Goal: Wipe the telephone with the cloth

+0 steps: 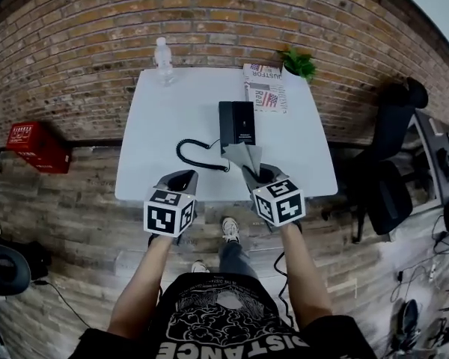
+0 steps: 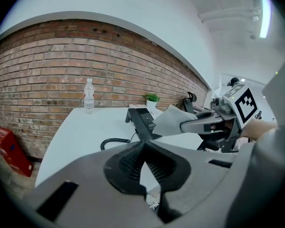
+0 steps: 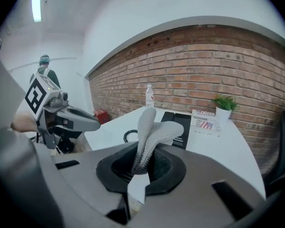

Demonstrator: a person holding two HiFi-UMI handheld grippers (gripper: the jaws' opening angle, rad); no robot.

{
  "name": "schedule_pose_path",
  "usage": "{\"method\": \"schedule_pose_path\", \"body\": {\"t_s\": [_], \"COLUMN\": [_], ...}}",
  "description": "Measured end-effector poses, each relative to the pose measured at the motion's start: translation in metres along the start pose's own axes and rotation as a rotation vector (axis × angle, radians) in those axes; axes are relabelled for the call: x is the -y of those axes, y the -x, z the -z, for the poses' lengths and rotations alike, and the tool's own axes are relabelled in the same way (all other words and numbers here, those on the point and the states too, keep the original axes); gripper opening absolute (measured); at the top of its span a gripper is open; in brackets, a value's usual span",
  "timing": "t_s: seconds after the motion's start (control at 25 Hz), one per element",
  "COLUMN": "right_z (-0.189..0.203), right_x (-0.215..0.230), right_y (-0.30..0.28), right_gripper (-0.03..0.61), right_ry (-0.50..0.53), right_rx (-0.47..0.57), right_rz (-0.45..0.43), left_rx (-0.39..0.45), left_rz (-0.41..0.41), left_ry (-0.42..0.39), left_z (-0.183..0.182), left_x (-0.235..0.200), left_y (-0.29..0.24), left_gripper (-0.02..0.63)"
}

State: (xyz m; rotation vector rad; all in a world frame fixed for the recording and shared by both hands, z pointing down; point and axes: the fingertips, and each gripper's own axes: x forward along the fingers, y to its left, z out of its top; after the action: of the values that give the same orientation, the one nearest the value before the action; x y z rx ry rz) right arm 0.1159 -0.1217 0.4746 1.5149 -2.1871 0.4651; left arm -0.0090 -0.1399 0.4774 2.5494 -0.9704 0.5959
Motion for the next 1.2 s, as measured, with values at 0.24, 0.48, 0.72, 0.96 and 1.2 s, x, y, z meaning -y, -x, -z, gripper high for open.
{"method": "schedule_pose_path", "body": {"t_s": [0.24,0.48,0.72,0.96,1.2], "right_z": [-0.017,-0.025,-0.021,-0.018,-0.018], "right_x": [0.012,0.020,0.017,0.017,0.015], "right_y": [0.044,0.073,0.084,0.089,0.090], "right_gripper": [0.012,0.011,0.011,0.011,0.011], "right_ry": [-0.085,-0.086,-0.088,-0.085,-0.086], "right_rx": [0.112,0.167,0.173,0.164,0.169], "right_rz": [0.081,0.146,0.168,0.182,0.188], "left_rx": [0.027,0.048,0.059,0.050,0.048], "left_rz": [0.012,0.007,0.016,0.031,0.030], "left_ry": [-0.038,-0.065,-0.067,-0.067,-0.076], "left_z": [-0.012,-0.022,-0.024,-0.021,-0.019], "left_x": [0.006,0.007,0.011,0.014,0.012], "left_y": [0.007,0.013,0.018,0.018,0.022], "left_gripper": [0.005,0.005,0.005,0.005,0.005]}}
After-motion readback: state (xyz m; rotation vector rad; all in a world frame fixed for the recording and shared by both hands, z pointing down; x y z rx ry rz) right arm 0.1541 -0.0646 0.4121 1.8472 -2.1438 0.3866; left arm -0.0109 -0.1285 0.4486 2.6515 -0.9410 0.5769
